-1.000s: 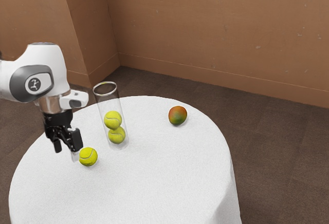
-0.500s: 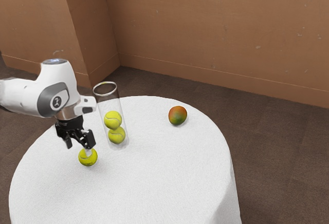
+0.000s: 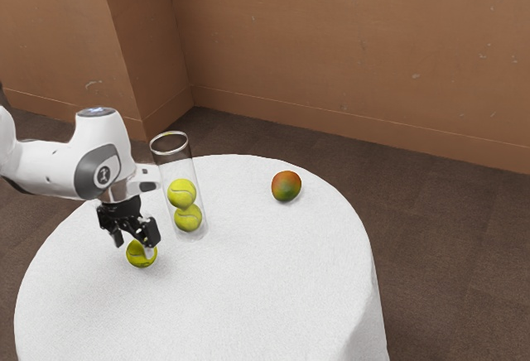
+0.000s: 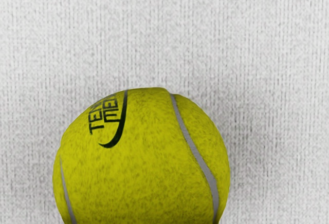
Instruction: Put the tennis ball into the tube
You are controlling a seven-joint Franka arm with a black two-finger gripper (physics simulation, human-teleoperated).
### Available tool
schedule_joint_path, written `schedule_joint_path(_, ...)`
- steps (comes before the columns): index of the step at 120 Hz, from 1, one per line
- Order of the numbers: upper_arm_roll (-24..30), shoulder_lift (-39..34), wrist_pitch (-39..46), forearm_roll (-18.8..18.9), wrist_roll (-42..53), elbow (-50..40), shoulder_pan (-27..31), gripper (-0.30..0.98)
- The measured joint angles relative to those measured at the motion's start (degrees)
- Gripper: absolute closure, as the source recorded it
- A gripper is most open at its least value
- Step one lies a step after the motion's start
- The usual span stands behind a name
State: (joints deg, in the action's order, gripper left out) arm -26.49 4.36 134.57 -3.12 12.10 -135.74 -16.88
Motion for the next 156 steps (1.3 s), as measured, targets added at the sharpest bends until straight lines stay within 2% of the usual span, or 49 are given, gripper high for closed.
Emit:
schedule_joint_path(29,-0.39,2.34,0.36,-2.60,1.38,1.92,0.82,0.02)
schedule_joint_path(35,-0.44,3.29,0.55,-2.43,5.49,2.62,1.45,0.02)
schedule_joint_path(52,0.00,5.18,0.57,-4.12,7.42,3.09,2.17,0.02)
schedule_joint_path(104,1.06,7.09,1.35,-7.75,9.10,2.88,2.81,0.02)
schedule_joint_path(132,1.65,7.23,1.88,-8.99,9.69,2.70,3.30,0.25)
schedule_joint_path(156,1.71,5.60,0.99,-6.63,5.69,2.13,2.43,0.36)
